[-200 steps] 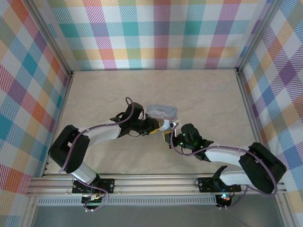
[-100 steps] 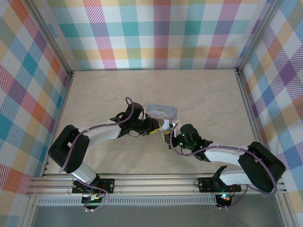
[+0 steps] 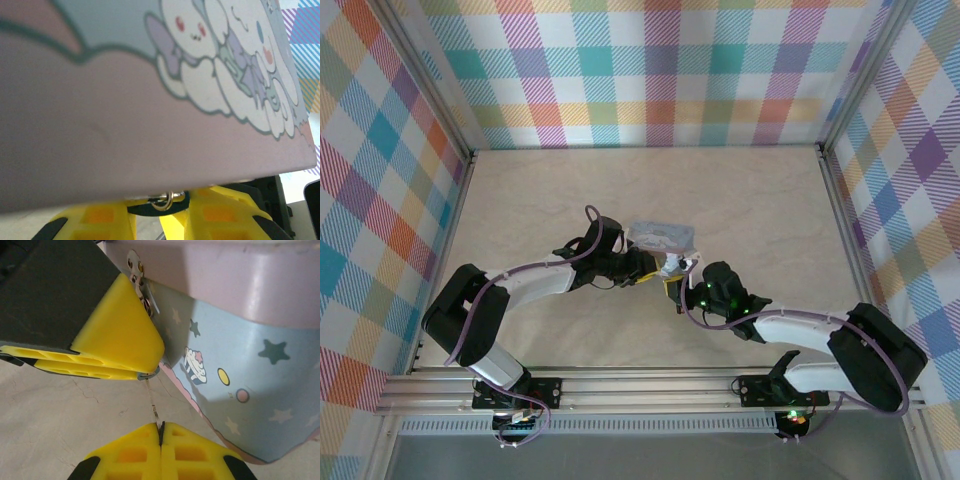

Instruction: Unlock a padlock with a key

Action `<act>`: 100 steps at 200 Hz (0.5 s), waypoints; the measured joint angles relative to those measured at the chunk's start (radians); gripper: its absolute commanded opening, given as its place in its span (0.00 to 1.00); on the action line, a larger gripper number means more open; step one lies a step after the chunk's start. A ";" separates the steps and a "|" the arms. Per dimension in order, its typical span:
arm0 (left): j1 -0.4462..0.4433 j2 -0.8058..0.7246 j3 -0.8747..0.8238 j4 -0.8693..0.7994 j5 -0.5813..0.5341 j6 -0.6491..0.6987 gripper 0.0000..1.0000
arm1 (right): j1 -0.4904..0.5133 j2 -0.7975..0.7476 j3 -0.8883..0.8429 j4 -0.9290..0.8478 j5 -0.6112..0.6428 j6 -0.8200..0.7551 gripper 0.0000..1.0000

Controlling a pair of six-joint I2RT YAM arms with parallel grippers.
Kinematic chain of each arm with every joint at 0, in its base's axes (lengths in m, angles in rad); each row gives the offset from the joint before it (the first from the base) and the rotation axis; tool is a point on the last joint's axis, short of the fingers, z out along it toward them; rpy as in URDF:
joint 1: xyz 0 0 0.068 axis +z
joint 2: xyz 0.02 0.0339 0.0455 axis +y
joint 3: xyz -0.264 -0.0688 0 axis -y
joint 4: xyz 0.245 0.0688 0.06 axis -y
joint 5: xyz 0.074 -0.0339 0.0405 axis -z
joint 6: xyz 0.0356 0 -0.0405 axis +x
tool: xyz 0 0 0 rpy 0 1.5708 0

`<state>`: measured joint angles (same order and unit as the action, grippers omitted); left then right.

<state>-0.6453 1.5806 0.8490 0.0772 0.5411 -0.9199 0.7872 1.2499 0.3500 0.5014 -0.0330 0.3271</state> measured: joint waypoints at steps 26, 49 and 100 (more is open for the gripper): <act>0.000 0.000 0.000 0.000 0.000 0.000 0.16 | 0.000 0.000 0.000 0.000 0.000 0.000 0.01; 0.000 0.000 0.000 0.000 0.000 0.000 0.16 | 0.000 0.000 0.000 0.000 0.000 0.000 0.01; 0.000 0.000 0.000 0.000 0.000 0.000 0.16 | 0.000 0.006 0.000 0.007 0.005 0.000 0.01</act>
<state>-0.6453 1.5806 0.8490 0.0776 0.5411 -0.9199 0.7872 1.2564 0.3500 0.5083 -0.0284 0.3271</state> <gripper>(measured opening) 0.233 0.056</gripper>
